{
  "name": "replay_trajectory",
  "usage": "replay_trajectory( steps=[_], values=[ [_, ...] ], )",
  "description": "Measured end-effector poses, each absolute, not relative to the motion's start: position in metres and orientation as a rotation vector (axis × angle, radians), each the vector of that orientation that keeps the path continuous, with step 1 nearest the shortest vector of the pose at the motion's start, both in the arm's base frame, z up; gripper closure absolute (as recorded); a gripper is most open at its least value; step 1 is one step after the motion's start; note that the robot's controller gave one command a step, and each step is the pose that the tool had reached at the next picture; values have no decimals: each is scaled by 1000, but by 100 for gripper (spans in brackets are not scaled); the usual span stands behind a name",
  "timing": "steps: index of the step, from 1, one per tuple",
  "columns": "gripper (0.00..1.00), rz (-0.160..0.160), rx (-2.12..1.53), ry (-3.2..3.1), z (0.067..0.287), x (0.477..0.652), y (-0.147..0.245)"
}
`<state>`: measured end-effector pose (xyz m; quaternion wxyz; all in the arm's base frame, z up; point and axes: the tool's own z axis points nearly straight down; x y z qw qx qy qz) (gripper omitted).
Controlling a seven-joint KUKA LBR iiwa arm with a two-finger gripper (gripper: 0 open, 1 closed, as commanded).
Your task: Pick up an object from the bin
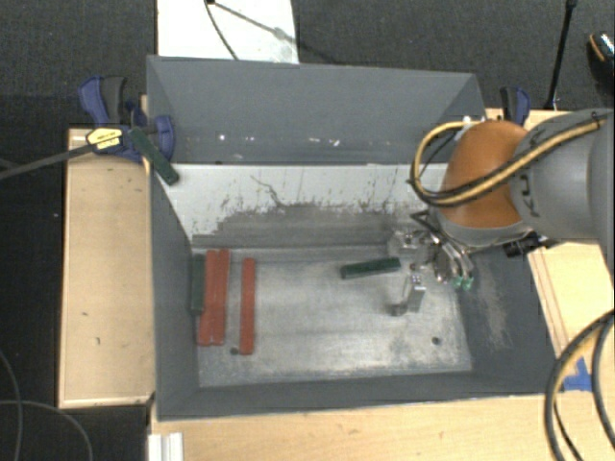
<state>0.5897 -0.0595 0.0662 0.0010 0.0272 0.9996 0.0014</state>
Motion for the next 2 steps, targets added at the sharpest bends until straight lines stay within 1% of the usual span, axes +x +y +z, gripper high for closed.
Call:
replay_trajectory(
  steps=[1, 2],
  values=[
    [0, 3, -79, 3133, 102, 589, -4],
    [0, 1, 0, 3134, 106, 594, -18]
  ],
)
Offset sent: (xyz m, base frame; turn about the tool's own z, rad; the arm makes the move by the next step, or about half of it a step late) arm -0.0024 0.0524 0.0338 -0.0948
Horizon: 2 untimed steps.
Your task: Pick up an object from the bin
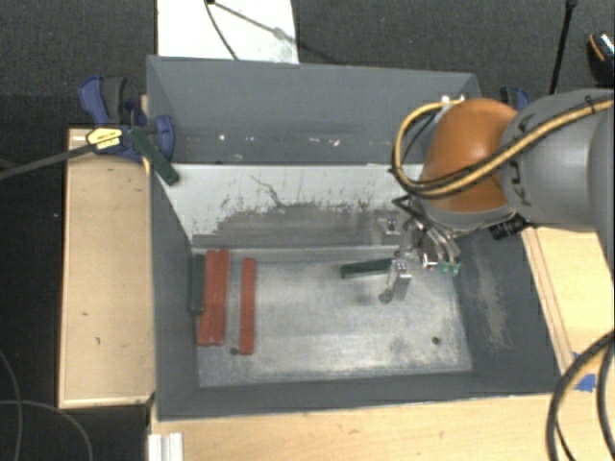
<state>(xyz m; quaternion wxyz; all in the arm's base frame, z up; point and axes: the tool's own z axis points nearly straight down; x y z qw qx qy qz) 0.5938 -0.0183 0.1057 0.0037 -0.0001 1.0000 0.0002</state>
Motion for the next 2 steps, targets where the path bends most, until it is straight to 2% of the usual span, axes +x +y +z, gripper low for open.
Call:
replay_trajectory(
  steps=[1, 2],
  values=[
    [0, 2, 95, 3141, 69, 592, -19],
    [0, 3, 128, 3139, 71, 592, 1]
  ],
)
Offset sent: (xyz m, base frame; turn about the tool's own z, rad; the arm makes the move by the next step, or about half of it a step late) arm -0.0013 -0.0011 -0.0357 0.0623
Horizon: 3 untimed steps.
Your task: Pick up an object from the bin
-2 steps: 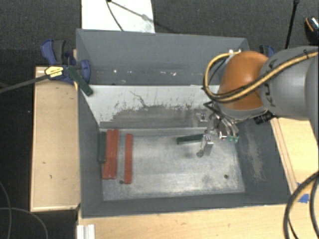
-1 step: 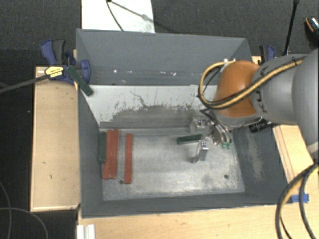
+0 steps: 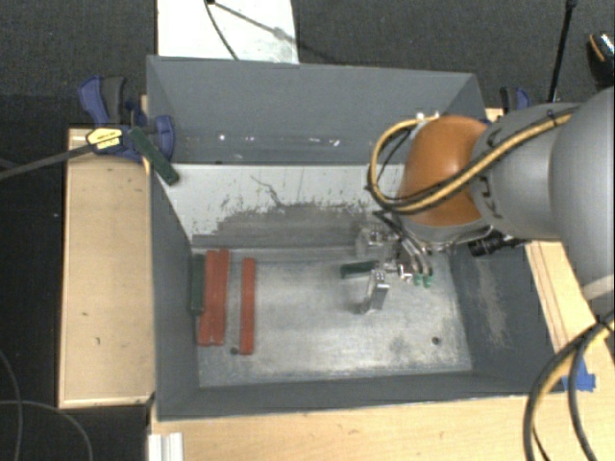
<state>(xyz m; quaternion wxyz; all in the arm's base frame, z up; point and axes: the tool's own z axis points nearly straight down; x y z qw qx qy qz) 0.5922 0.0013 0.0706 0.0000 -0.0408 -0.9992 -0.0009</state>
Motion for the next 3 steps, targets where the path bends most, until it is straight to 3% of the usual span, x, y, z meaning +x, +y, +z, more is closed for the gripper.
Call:
replay_trajectory(
  steps=[1, 2, 3],
  values=[
    [100, 0, -125, -3140, 71, 592, 0],
    [100, 0, -119, -3144, 83, 594, 0],
    [100, -1, -108, -3151, 176, 597, 0]
  ],
)
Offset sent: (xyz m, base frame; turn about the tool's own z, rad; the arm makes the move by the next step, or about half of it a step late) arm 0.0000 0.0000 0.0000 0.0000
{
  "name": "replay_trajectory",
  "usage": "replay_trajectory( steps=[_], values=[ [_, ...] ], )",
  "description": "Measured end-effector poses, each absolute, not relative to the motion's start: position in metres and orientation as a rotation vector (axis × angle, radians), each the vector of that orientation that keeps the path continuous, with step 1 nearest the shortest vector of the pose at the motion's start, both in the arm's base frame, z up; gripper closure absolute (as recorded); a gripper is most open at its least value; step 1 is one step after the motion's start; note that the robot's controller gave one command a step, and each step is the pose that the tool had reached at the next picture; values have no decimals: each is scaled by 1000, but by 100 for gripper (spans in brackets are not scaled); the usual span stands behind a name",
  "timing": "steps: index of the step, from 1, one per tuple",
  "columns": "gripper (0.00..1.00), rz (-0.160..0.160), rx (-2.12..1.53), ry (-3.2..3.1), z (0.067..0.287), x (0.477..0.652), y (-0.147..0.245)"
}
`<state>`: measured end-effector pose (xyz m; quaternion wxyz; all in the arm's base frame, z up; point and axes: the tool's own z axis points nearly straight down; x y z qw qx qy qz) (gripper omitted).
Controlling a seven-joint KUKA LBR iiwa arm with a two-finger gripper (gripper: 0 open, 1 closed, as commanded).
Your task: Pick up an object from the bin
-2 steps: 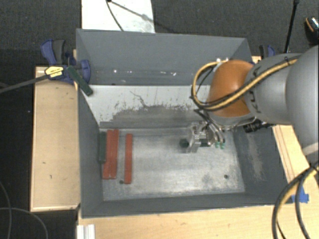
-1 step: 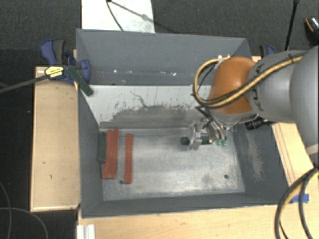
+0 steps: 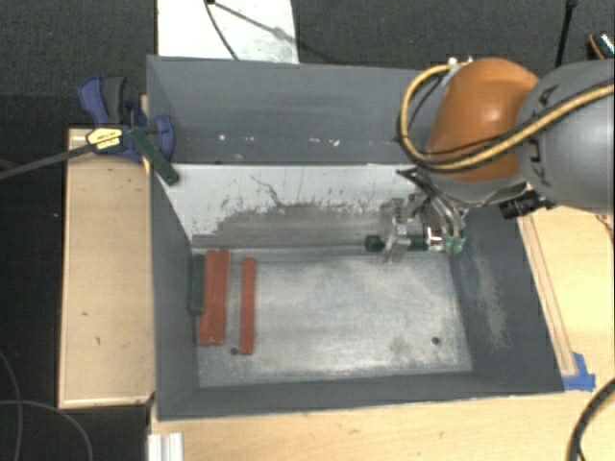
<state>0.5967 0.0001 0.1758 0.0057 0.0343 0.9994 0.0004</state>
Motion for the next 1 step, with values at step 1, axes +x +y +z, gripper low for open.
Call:
replay_trajectory(
  steps=[1],
  values=[
    [100, 0, 100, 3133, 200, 598, 0]
  ],
)
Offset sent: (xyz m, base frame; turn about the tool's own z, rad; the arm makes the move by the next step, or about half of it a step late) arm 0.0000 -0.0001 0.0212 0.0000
